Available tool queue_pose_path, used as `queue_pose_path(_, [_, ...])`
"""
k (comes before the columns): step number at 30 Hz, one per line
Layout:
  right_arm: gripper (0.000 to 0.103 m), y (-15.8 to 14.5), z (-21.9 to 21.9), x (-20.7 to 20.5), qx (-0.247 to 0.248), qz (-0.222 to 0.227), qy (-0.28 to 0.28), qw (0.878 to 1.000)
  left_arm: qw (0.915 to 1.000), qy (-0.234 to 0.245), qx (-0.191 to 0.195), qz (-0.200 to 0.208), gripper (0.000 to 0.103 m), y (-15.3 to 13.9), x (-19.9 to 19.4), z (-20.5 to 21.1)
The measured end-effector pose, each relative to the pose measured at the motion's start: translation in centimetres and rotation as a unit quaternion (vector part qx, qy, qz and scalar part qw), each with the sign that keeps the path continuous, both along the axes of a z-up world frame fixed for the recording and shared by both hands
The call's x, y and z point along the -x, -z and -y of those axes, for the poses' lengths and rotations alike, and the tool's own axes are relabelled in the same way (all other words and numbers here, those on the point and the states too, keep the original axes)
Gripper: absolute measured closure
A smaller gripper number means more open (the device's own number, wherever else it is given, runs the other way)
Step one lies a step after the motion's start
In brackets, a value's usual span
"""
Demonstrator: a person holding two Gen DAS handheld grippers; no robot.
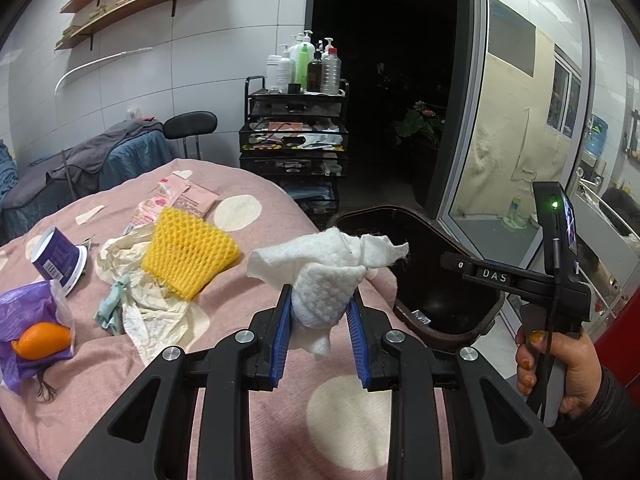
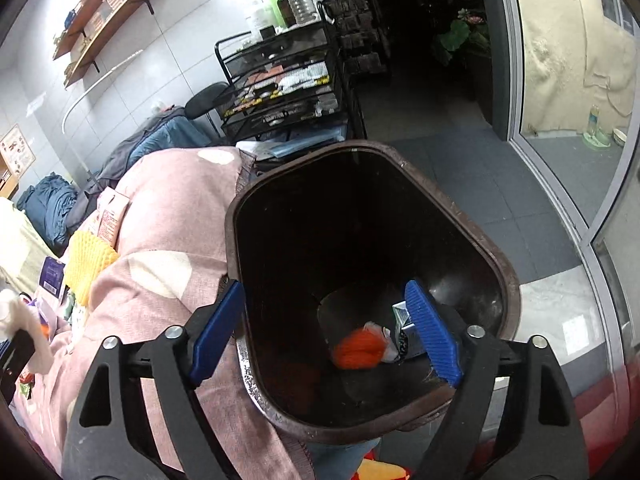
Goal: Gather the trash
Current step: 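Carry both items to the brown bin while the right tool drops the orange net inside, then lower the white tissue into the brown bin and open the left tool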
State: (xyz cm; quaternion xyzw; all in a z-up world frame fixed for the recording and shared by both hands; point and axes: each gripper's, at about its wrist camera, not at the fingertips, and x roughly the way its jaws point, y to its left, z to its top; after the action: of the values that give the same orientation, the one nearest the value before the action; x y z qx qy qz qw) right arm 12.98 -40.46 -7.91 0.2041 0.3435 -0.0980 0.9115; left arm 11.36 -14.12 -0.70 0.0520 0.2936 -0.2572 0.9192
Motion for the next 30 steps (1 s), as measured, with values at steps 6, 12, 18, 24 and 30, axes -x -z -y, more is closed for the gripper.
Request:
queue_pose_path(6, [0.013, -0.9, 0.3, 1.4, 0.005, 0.016, 0.008, 1.000, 0.9998, 0.021, 0.000, -0.002, 0.076, -0.2, -0.4, 2.0])
queue_pose_path(12, [0.010, -2.1, 0.4, 3.1, 0.031, 0.033, 0.015, 0.999, 0.9987, 0.049, 0.002, -0.014, 0.076, -0.2, -1.4, 4.4])
queue_pose_path(18, [0.009, -2.7, 1.2, 4.3, 0.050, 0.039, 0.028, 0.998, 0.9966, 0.073, -0.003, -0.038, 0.076, 0.4, -2.9, 7.6])
queue_pose_path(24, [0.009, -2.3, 2.6, 5.4, 0.041, 0.034, 0.045, 0.998, 0.9941, 0.090, -0.017, -0.059, 0.076, 1.1, -4.1, 10.2])
queue_pose_path(30, [0.009, -1.9, 3.7, 6.0, 0.036, 0.031, 0.059, 0.997, 0.9916, 0.100, -0.036, -0.074, 0.076, 2.0, -4.8, 12.3])
